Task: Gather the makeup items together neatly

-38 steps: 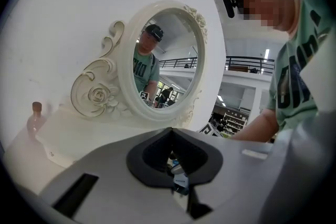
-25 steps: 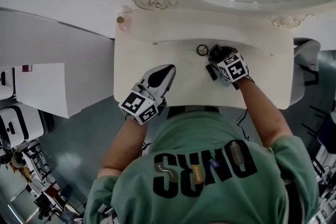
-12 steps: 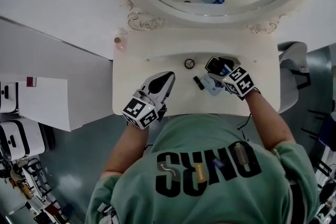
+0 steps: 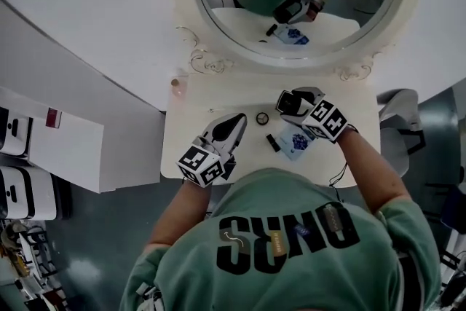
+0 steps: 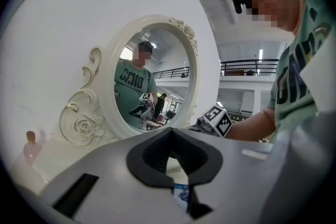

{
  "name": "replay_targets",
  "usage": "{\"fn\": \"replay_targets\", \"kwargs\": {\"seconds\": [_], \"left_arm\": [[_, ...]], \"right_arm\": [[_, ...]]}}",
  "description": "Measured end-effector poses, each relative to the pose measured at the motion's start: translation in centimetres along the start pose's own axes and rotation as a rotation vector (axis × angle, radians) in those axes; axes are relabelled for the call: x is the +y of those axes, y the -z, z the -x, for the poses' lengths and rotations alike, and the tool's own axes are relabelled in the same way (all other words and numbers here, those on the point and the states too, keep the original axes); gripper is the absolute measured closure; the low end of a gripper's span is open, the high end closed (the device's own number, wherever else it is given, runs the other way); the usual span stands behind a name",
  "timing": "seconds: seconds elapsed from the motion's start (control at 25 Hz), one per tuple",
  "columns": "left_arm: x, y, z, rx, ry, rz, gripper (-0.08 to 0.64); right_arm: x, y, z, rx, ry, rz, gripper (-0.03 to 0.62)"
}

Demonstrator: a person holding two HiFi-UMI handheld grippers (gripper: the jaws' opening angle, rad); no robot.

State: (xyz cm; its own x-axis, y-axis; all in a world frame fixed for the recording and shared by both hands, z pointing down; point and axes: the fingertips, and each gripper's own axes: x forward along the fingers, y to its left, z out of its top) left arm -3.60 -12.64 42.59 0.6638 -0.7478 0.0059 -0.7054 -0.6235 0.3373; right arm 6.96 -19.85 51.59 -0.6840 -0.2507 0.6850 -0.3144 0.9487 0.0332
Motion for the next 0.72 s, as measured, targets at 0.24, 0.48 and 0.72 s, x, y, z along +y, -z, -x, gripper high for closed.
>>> {"fn": "replay_targets", "kwargs": {"seconds": [0.24,0.48,0.72], "left_arm": [[3.7,-0.2,4.1,-0.006,-0.089,0.015,0.552],[8.0,1.9,8.3,0.004,-0.165,0.082,0.552],[10.7,3.9,10.2,0.035,-0.164,0.126,0.552]], "right_arm": [[0.4,-3.9,-6.3,0.010,-0.075,0.070,0.275],[0.7,-5.2,-14.2,0.077,-0.137,0.131,0.275],[0.2,-5.0,-19.4,0.158,-0.135,0.188,0.275]]}}
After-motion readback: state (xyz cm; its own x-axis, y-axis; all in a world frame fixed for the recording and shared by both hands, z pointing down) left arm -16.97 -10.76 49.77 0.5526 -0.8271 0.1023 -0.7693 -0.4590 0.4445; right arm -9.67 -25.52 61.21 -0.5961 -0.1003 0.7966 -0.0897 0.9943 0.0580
